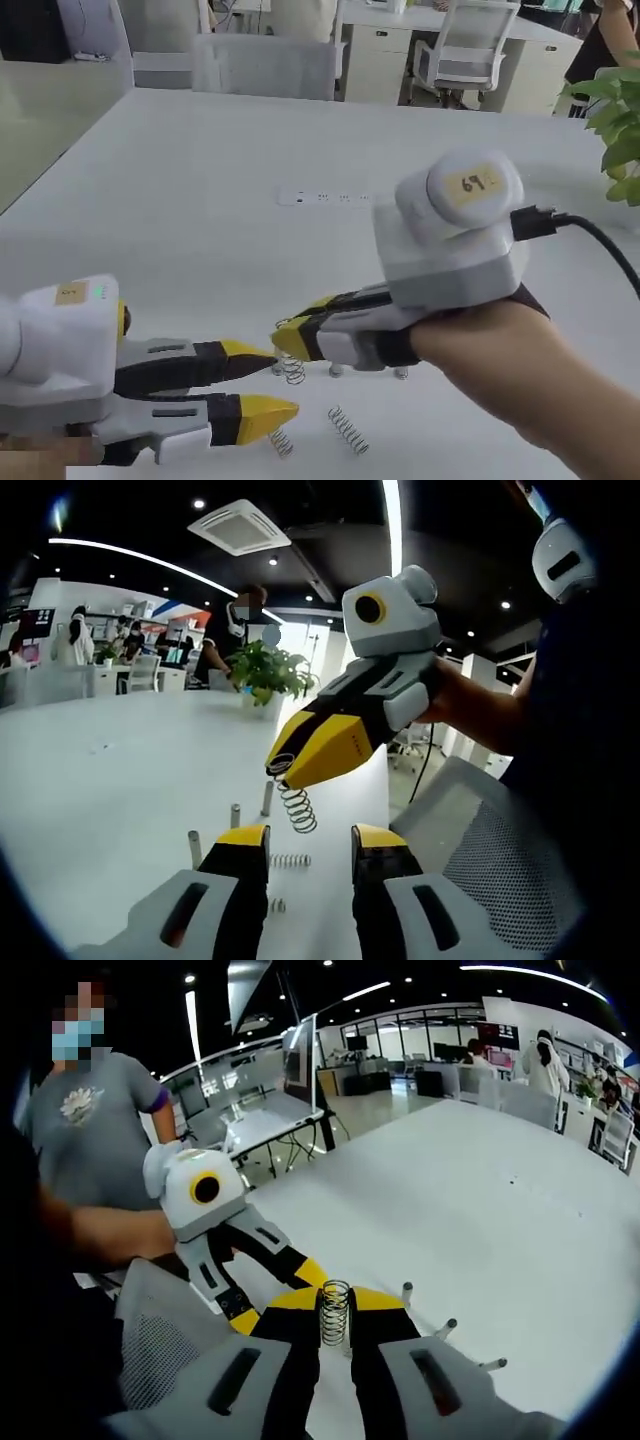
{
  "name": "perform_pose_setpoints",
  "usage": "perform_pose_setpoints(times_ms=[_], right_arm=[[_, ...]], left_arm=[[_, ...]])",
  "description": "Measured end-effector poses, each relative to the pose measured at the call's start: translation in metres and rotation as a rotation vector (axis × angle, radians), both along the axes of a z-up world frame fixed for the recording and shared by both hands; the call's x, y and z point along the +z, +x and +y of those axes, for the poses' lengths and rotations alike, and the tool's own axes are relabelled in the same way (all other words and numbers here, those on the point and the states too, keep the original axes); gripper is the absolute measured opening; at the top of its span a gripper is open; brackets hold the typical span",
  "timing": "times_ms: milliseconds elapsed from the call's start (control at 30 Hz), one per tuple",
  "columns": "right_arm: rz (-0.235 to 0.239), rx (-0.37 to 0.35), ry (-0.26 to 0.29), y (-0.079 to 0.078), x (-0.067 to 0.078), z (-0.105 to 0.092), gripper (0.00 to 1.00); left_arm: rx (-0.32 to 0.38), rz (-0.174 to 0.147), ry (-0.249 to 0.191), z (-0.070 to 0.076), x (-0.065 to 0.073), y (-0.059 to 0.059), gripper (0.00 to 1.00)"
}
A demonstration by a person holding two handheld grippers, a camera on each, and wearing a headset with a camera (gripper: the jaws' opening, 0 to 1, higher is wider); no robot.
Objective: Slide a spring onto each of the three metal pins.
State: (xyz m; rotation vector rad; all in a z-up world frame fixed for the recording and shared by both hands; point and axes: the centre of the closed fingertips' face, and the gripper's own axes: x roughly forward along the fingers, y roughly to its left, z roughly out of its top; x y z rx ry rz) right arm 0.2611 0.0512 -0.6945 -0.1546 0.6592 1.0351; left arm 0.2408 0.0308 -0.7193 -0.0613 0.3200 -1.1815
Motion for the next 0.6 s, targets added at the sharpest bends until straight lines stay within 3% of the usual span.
perform_pose_setpoints(times_ms=[267,600], right_arm=[[0.008,0.010,0.031,-0.0039,0.0028,0.0070,0.08],[0.020,0.011,0.047,-0.0070,0.0024,0.0086,0.08]], left_arm=[[-0.006,-0.005,-0.008,-0.0058,0.0020,0.0018,0.21],[0.001,-0.019,-0.008,-0.0044,0.0035,0.0044,0.05]])
